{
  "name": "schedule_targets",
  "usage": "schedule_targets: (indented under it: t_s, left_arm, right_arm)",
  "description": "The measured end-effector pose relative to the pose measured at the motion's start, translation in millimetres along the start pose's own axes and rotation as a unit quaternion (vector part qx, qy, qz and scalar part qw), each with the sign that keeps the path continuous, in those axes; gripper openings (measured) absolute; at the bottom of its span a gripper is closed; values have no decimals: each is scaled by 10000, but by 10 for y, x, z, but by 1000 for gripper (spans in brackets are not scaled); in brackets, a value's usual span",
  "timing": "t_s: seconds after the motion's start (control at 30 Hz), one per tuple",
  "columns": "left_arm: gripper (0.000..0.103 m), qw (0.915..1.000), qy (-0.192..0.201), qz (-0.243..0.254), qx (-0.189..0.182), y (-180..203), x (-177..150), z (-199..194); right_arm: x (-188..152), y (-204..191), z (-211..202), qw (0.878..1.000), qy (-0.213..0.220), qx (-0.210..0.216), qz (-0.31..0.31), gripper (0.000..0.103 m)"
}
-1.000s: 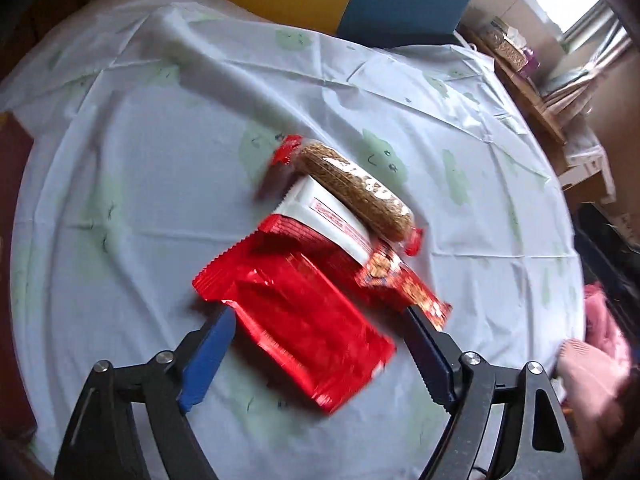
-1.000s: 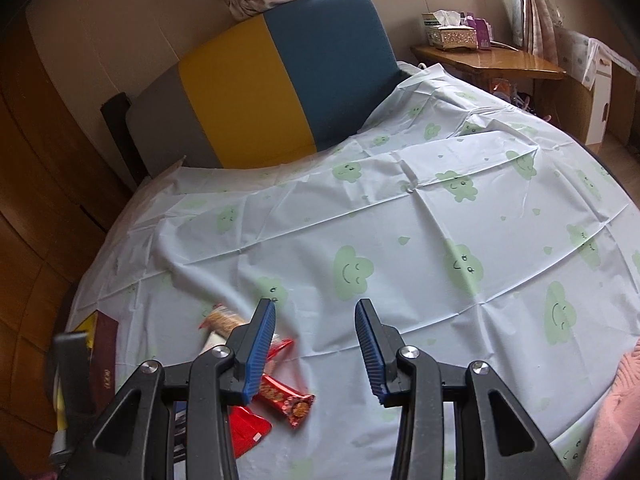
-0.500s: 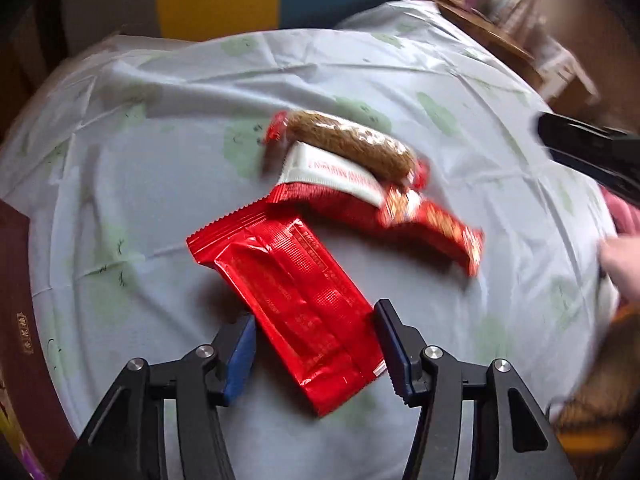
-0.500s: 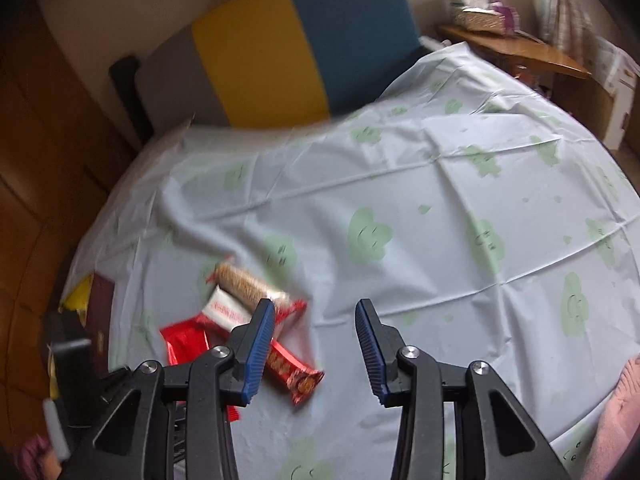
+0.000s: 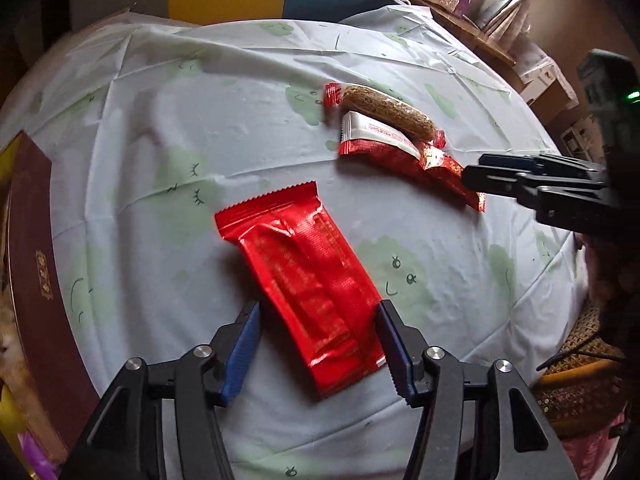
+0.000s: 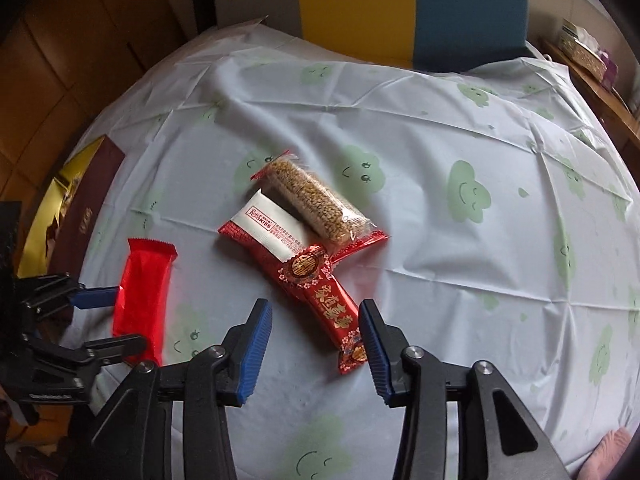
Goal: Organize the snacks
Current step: 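Grasp the large red bar pack with the left gripper while the right grasps a small red candy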
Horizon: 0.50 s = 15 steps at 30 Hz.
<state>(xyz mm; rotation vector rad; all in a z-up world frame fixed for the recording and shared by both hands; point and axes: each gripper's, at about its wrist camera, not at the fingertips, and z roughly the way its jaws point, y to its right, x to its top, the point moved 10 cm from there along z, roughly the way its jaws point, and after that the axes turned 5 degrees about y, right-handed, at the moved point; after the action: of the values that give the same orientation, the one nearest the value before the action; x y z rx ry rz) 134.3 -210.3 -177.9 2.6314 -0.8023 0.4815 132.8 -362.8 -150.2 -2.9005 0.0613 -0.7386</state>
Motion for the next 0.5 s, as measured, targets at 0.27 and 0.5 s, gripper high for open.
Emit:
schedule_targets:
  t_s: [0.27, 0.5]
  left_arm:
    - [73, 9993, 47, -349, -157, -23, -84, -124]
    - [74, 9978, 179, -576, -259, -40, -171, -233]
  right_arm:
    - [81, 75, 164, 9993, -57, -237, -286, 46]
    - [29, -44, 304, 9973, -231, -189, -666, 46]
